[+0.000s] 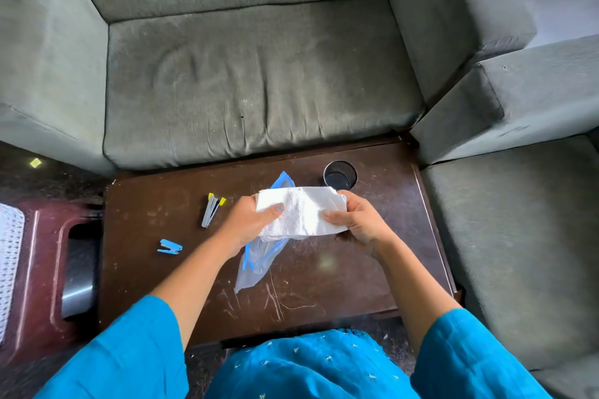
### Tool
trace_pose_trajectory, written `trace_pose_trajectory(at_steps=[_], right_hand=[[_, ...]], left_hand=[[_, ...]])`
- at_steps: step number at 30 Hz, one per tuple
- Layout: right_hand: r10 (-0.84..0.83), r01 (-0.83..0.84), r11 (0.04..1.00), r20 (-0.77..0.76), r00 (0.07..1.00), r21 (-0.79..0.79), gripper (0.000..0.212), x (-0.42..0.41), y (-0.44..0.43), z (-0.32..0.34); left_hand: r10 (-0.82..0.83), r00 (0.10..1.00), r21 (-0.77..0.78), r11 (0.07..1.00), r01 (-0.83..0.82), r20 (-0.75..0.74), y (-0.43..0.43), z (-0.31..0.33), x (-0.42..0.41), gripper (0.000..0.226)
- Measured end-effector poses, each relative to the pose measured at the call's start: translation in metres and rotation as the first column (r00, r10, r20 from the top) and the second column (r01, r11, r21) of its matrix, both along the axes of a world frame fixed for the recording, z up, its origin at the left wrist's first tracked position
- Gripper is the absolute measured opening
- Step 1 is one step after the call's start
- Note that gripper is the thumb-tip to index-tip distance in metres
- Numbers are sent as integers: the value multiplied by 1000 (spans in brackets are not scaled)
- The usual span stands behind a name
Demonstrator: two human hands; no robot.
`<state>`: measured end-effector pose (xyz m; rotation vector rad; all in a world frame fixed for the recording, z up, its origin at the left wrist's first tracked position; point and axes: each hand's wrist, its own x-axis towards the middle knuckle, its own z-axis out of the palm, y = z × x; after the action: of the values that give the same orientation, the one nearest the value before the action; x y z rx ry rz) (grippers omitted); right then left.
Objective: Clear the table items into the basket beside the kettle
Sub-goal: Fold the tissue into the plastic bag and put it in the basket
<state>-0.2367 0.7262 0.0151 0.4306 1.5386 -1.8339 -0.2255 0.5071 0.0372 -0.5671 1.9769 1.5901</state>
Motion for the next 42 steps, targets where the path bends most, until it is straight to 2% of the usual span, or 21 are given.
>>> trace_pose_trajectory(at_steps=[4, 7, 9, 14, 19, 25, 28, 32, 34, 37, 40, 42], right_hand=[[20, -21, 1000, -30, 999, -18, 17, -2, 5, 0], [11, -14, 992, -28, 1000, -128, 31, -2, 8, -1], [-9, 4, 991, -42, 999, -137, 36, -2, 7, -1], [-75, 67, 991, -68, 995, -118, 27, -3, 5, 0], [-60, 66, 974, 31, 998, -219, 30, -3, 4, 1], [15, -3, 979, 61, 998, -201, 27, -2, -6, 1], [-19, 26, 987, 46, 999, -158, 31, -2, -3, -5], [-95, 94, 995, -33, 995, -39, 39, -10, 15, -11], [-81, 84, 996, -78, 994, 36, 41, -15, 22, -11], [-64, 75, 990, -96, 993, 117, 40, -23, 31, -14], [-168, 187, 963, -108, 980, 195, 39, -31, 42, -19], [-258, 292, 912, -152, 954, 288, 43, -37, 51, -25]], left_hand=[[-36, 999, 35, 999, 35, 21, -4, 1, -1, 27], [-79, 996, 31, 997, 78, 40, -6, 1, -2, 28], [-96, 994, 39, 995, 94, 45, -7, 1, -2, 26], [-98, 995, 47, 994, 97, 17, -5, 3, -3, 25], [-79, 995, 157, 985, 70, 55, -8, 3, -3, 24], [-24, 999, 67, 998, 22, 29, -6, -6, -1, 19], [-14, 1000, 9, 1000, 13, 23, -8, -11, -1, 22], [-108, 992, -128, 987, 100, -58, -7, -17, -1, 13], [-131, 987, -144, 983, 116, -95, -1, -19, -5, 9], [-184, 976, -193, 968, 160, -117, 13, -25, -18, 16], [-187, 974, -219, 963, 156, -125, 30, -30, -31, 23], [-223, 968, -241, 952, 190, -115, 37, -35, -38, 29]])
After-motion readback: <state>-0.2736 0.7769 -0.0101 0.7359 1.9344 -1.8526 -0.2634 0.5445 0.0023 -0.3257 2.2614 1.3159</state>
